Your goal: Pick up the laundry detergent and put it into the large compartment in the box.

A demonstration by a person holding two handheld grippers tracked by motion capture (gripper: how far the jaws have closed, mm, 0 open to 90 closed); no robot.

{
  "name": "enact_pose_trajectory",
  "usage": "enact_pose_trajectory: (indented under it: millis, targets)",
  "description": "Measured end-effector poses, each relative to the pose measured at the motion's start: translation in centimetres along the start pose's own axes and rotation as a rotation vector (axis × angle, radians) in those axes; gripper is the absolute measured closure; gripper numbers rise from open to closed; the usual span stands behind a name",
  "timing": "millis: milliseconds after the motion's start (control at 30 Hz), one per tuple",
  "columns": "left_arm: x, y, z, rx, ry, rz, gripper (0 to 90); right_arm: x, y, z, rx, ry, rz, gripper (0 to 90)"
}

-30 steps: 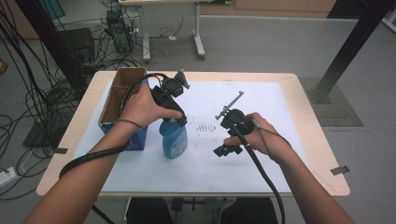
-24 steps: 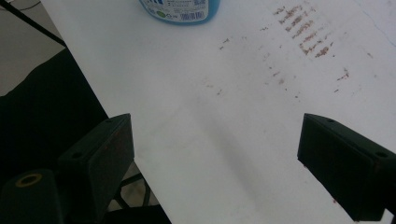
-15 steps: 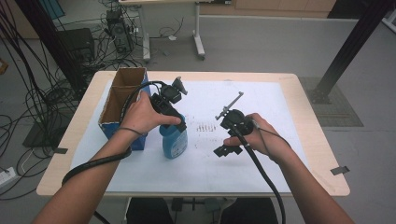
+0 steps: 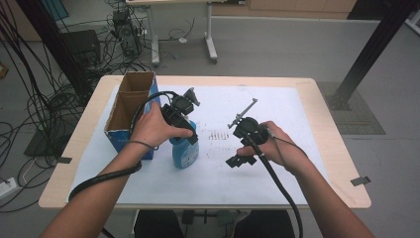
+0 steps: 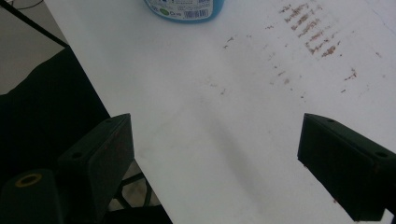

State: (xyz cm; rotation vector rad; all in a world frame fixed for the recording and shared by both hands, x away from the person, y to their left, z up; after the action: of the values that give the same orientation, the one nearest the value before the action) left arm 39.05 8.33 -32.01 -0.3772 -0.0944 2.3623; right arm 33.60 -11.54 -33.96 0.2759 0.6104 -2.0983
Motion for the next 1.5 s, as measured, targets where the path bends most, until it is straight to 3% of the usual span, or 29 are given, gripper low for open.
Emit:
enact_pose_trajectory:
  millis: [1500]
  targets:
    - [-0.12,-0.12,0.16,0.003,0.006,0.016,14.3,-0.05,0.07,0.14,0.014,-0.002,0.013,10.2]
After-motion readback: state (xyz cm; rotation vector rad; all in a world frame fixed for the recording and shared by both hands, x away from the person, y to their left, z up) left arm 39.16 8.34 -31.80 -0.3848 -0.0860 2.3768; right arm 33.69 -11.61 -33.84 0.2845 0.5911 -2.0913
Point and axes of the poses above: each handheld gripper's, and its own axes: z roughly backward along the jaws, x roughly out of its underside, y roughly to its right, the point moved 3 cm from there along -z, roughly forward along the jaws, and after that the axes turned 12 degrees about -x, right-handed, at the moved point
